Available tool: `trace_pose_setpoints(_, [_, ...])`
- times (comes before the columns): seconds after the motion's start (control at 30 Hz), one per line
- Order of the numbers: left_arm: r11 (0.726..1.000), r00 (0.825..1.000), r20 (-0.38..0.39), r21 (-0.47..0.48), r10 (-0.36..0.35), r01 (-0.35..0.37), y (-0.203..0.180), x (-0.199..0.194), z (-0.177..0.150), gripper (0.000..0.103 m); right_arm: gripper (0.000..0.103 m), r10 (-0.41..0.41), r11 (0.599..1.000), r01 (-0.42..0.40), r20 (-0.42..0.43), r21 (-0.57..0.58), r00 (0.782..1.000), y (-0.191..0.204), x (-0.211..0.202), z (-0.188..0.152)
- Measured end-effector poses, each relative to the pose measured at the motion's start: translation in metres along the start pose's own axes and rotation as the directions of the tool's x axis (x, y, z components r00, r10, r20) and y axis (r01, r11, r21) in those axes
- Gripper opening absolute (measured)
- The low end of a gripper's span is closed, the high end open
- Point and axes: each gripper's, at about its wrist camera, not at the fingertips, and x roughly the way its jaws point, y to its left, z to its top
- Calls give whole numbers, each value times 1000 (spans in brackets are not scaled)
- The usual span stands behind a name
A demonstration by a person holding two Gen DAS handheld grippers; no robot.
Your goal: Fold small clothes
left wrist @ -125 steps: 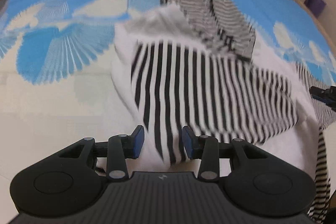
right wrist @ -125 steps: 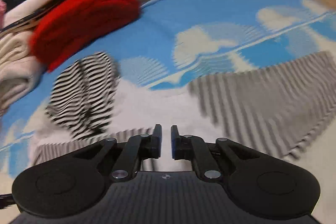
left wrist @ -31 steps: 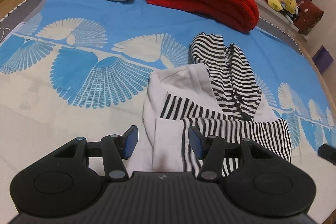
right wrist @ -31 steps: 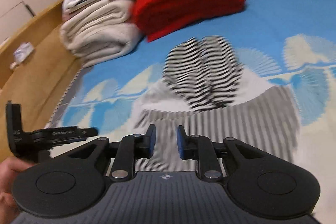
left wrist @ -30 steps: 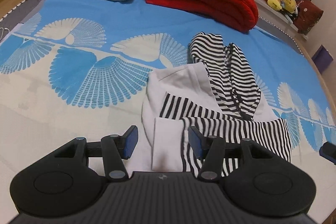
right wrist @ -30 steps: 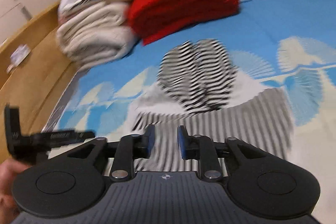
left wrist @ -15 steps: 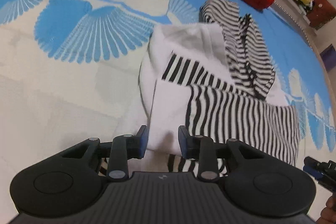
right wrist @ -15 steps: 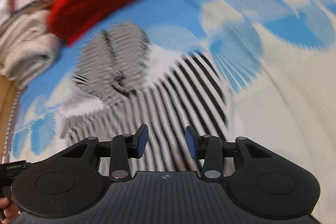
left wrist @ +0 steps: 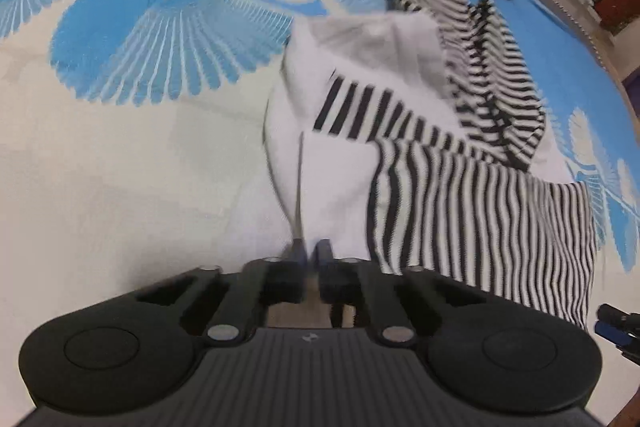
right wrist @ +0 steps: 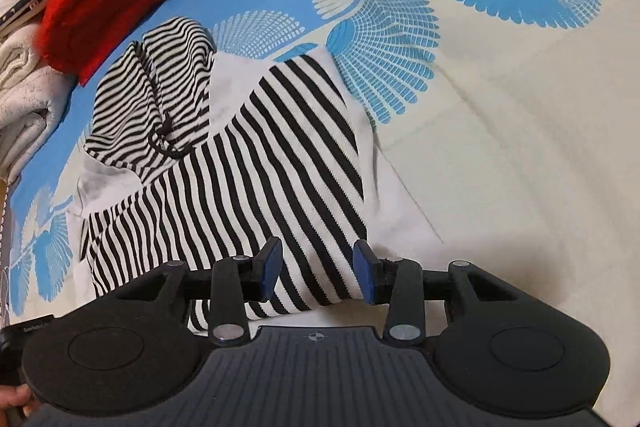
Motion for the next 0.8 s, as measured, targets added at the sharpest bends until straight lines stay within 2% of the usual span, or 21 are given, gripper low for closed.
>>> trace_pose_setpoints(0.17, [999,995,93,-13,-39,40,-5,-54,0,4,42,-6,1000,6,-8,9,1000,3,5,-2])
trace_pose_setpoints(0.23, [1000,997,81,-10,-10,11,-5,-61,-5,3,42,-13,1000,13,-8,15,1000,3,7,-2])
trace_pose_setpoints(0.3, [998,997,51,-15,56,-55,-1,-56,-9,3,42,-28,999,28,-19,28,999,0,11,-3])
trace_pose_setpoints(0.37, [994,990,86,10,110,-111,-3,-57,-7,4,41,-58,998,59,-34,34,998,-2,16,-4])
trace_pose_setpoints(0.43, [995,988,128,40,87,-92,-10,-60,-5,4,41,-85,995,87,-41,40,996,-4,19,-5])
trace_pose_setpoints(0.47, [996,990,132,65,53,-62,-15,-59,-5,6,41,-92,995,94,-42,42,995,-5,20,-5])
trace_pose_setpoints(0.53, [994,994,107,109,-4,-8,-25,-50,-7,8,41,-102,994,103,-33,38,994,-3,20,-5])
trace_pose_setpoints(0.63, [996,1000,4,90,-24,24,-28,-21,-14,8,41,-108,994,108,-27,10,994,0,23,-7])
trace_pose_setpoints(0.73, [998,997,-80,67,21,-16,-19,3,-22,8,41,-151,988,152,-47,22,987,-6,32,-10])
trace_pose_setpoints(0.8, [997,996,-79,73,39,-33,-18,5,-23,8,41,-162,986,163,-34,26,986,-6,29,-9])
